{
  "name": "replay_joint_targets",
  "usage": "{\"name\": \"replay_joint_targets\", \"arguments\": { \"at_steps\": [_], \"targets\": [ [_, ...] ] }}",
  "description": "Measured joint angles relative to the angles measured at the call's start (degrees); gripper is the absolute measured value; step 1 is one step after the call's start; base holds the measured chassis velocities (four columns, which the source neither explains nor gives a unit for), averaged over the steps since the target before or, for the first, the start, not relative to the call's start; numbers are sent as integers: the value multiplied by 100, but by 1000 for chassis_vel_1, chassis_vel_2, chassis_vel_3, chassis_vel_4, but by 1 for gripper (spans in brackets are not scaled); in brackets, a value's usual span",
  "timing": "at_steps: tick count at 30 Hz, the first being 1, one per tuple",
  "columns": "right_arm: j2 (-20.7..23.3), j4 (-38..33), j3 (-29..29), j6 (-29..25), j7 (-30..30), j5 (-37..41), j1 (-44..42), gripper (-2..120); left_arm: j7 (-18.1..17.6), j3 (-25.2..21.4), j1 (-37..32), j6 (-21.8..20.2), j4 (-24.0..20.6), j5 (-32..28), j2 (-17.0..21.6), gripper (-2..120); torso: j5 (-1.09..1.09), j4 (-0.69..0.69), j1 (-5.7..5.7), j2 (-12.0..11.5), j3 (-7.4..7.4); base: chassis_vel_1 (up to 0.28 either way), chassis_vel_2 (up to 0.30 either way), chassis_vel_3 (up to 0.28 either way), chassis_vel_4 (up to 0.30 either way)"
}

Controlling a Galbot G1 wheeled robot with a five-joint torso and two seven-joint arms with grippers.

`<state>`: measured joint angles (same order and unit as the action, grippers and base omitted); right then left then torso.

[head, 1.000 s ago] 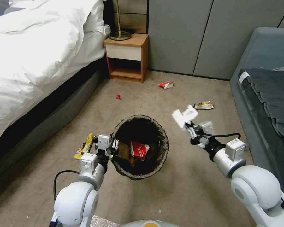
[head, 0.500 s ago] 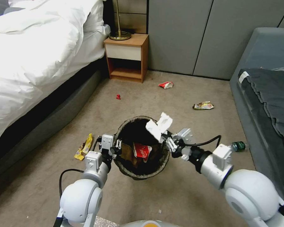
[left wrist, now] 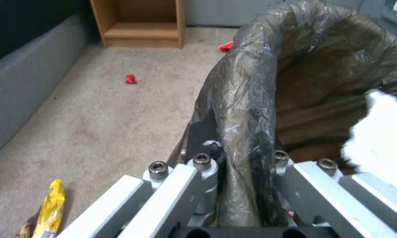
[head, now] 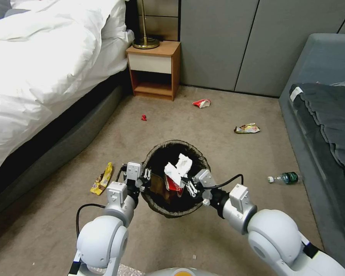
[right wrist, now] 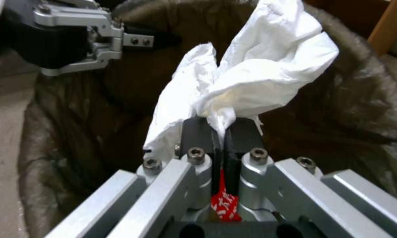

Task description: Pick up the trash bin, then pick up the garbage from the floor and place it into the trash bin.

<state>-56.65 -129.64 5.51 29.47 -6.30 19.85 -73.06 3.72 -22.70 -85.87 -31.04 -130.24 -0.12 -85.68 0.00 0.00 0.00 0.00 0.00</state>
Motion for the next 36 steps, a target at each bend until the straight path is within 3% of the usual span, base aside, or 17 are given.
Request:
{"name": "replay_joint_targets", "arguments": {
  "at_steps": [5, 7, 19, 21, 22, 25, 29, 36],
  "targets": [
    [-95, 138, -145, 15, 69, -135, 110, 3, -1, 10, -10, -17, -39, 2, -1, 5, 0, 0, 0, 0, 0, 0, 0, 0, 0],
    [-144, 174, -192, 50, 144, -176, 139, 15, -1, 12, -22, -19, -53, 3, -1, 5, 0, 0, 0, 0, 0, 0, 0, 0, 0],
    [-212, 256, -210, 64, 357, -175, 138, 53, 8, 21, -57, -21, -77, 5, -3, 5, 0, 0, 0, 0, 0, 0, 0, 0, 0],
    [-251, 249, -205, 64, 385, -182, 75, 65, 16, 17, -75, -21, -88, 11, 2, 5, 0, 0, 0, 0, 0, 0, 0, 0, 0],
    [-251, 249, -205, 64, 385, -182, 75, 65, 16, 17, -75, -21, -88, 11, 2, 5, 0, 0, 0, 0, 0, 0, 0, 0, 0],
    [-267, 203, -177, 64, 397, -224, 6, 82, 23, 35, -79, -25, -93, 26, 2, 5, 0, 0, 0, 0, 0, 0, 0, 0, 0],
    [-262, 142, -116, 61, 397, -245, -62, 95, 25, 43, -88, -25, -97, 33, 2, 5, 0, 0, 0, 0, 0, 0, 0, 0, 0],
    [-232, -26, 100, 34, 398, -260, -201, 100, 27, 53, -97, 19, -99, 48, 1, 5, 0, 0, 0, 0, 0, 0, 0, 0, 0]
  ]
}}
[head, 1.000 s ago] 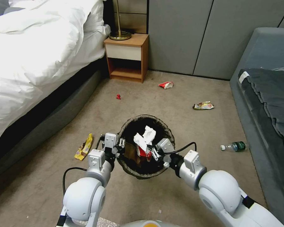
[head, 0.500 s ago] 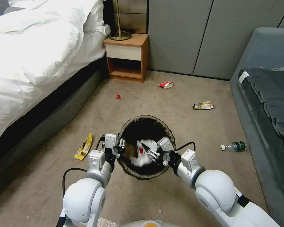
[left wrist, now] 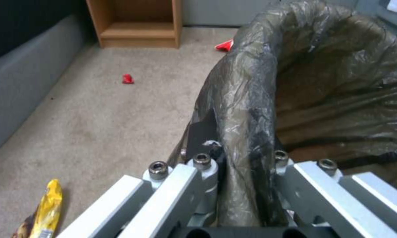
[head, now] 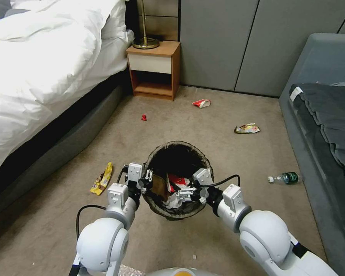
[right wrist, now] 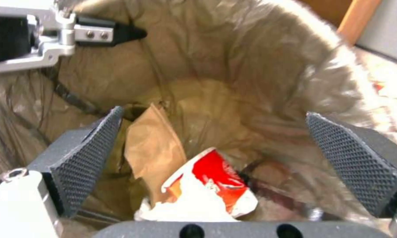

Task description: Pick up the trash bin, then pick up the garbage from the floor and place it into the trash bin.

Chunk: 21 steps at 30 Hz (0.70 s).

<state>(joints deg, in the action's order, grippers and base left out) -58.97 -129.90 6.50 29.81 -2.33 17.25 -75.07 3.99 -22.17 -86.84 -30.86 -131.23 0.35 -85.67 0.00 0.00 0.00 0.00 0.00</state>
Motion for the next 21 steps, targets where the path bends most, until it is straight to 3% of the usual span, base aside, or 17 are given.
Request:
{"name": "replay_joint_targets", "arguments": {
  "at_steps": [7, 13, 16, 21],
  "targets": [
    [128, -317, 364, -222, 211, 18, -257, 100, 0, -55, -23, 128, 7, -9, 28, 5, 0, 0, 0, 0, 0, 0, 0, 0, 0],
    [44, -713, 895, -1004, 939, -112, -728, 100, 4, -177, -94, 216, -2, -67, 62, 5, 1, 2, 0, 0, 0, 0, 0, 0, 0],
    [-456, -802, 1705, -1769, 957, -799, -1399, 100, 0, -241, -110, 257, -21, -131, 91, 5, 0, -1, 0, 0, 0, 0, 0, 0, 0],
    [-842, -792, 2403, -2333, 790, -1028, -2108, 100, 1, -312, -142, 330, -21, -162, 121, 5, 1, 0, 0, 0, 0, 0, 0, 0, 0]
  ]
}}
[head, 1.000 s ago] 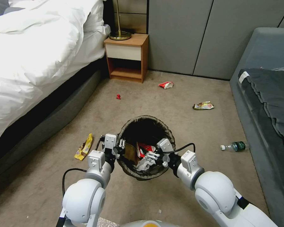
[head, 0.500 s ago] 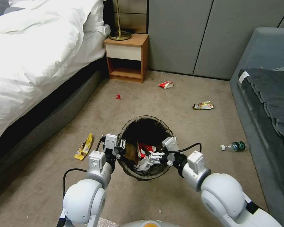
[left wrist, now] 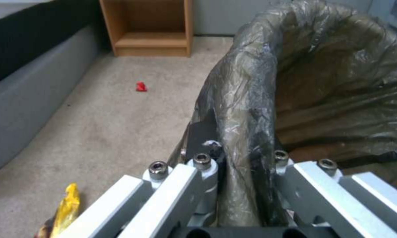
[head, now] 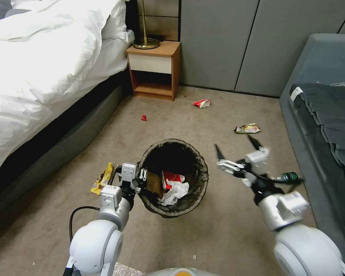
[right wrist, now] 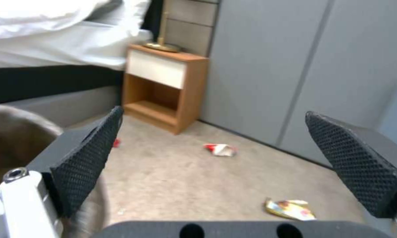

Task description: Pick up the trash bin, then pick up the garbage from the floor and place it into the trash bin.

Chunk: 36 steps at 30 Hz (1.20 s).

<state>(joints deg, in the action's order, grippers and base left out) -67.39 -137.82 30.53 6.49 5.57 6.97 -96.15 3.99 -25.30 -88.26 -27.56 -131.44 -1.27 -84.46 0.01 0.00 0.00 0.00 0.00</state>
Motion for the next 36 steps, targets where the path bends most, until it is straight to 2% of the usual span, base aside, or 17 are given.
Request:
{"name": "replay_joint_targets", "arguments": {
  "at_steps": [7, 14, 27, 36],
  "targets": [
    [-475, 279, 518, -528, -172, -157, -394, 100, -77, -50, -90, 54, -99, -22, -3, 5, -2, 1, 0, 0, 0, 0, 0, 0, 0],
    [-696, 506, 815, -910, -214, -187, -630, 100, -114, -53, -108, 51, -145, -5, -12, 5, -1, 0, 0, 0, 0, 0, 0, 0, 0],
    [-787, 664, 918, -1076, -200, -115, -718, 100, -111, 1, -112, 41, -153, 80, -50, 5, -1, 0, 0, 0, 0, -43, -47, -39, -44],
    [-799, 756, 950, -991, -159, -73, -710, 100, -151, 22, -120, 154, -129, 61, -78, 5, -1, 1, 0, 0, 0, -11, -10, -8, -11]
  ]
}}
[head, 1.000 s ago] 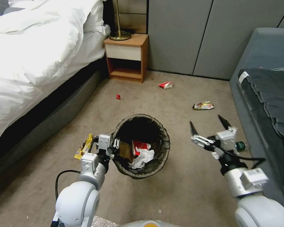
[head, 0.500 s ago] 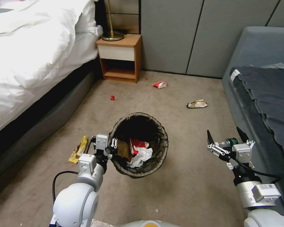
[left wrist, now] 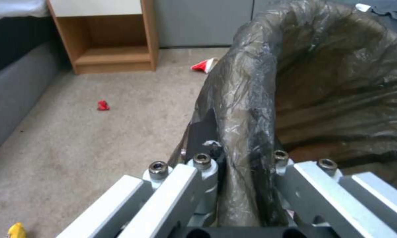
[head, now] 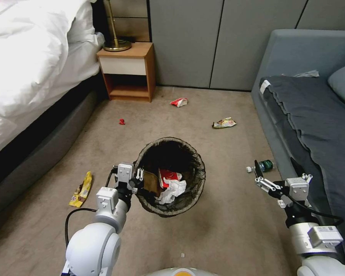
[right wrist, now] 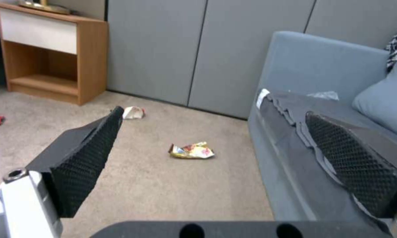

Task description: Pick up the trash bin, then pick up the garbage from the floor and place it into the trash bin.

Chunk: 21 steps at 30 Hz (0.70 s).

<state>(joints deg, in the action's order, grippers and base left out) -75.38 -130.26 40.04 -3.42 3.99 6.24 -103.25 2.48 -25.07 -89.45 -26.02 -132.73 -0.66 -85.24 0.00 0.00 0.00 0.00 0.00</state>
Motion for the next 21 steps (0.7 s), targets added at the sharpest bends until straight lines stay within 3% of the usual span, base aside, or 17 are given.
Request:
{"name": "replay_joint_targets", "arguments": {
  "at_steps": [21],
  "targets": [
    [-139, 165, -45, -35, 103, 32, -29, 100, 16, 15, -20, 1, 57, 42, -21, 5, 0, -1, 0, 0, 0, 0, 0, 0, 0]
  ]
}}
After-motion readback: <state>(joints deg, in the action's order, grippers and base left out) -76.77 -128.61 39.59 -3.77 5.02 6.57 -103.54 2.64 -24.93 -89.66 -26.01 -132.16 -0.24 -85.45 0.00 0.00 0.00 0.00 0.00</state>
